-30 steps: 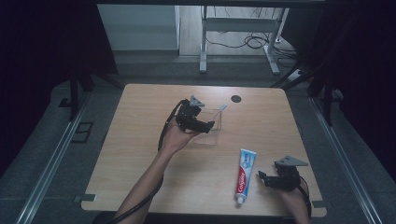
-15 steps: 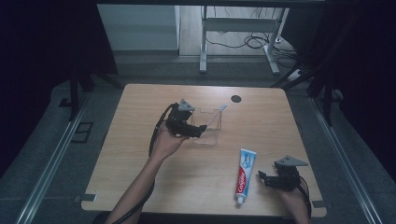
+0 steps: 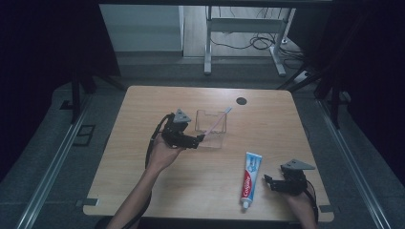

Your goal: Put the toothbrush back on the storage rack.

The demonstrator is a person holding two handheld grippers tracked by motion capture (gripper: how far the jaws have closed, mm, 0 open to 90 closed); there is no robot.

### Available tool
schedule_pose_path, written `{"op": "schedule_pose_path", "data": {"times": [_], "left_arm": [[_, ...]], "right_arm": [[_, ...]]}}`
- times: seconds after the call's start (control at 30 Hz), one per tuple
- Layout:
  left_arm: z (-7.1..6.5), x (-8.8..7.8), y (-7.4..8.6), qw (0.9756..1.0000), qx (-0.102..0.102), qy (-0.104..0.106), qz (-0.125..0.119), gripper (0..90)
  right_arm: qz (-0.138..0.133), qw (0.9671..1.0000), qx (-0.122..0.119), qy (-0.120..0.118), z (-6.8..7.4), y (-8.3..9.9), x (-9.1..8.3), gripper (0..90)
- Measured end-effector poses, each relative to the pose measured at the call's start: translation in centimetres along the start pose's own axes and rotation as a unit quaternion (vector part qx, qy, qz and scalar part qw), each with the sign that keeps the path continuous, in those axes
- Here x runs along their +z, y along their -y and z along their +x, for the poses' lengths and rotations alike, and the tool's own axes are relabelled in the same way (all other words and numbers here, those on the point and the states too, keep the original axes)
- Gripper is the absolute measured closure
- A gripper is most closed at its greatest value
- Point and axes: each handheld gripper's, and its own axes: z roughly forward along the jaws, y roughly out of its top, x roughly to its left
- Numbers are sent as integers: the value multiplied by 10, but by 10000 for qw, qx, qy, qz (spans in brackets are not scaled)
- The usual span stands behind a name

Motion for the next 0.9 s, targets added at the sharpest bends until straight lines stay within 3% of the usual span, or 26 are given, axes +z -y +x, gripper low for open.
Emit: {"op": "schedule_pose_path", "data": {"times": [0.43, 0.7, 0.9], "left_arm": [[-1, -10, 25, 9999, 34, -94, 12, 129], [-5, -14, 39, 9996, 168, -199, 48, 129], [-6, -16, 53, 9997, 125, -196, 48, 129]], "right_arm": [[-2, 10000, -6, 1, 0, 0, 0, 176], [1, 10000, -15, 1, 0, 0, 0, 176], [5, 10000, -6, 1, 0, 0, 0, 176]]}}
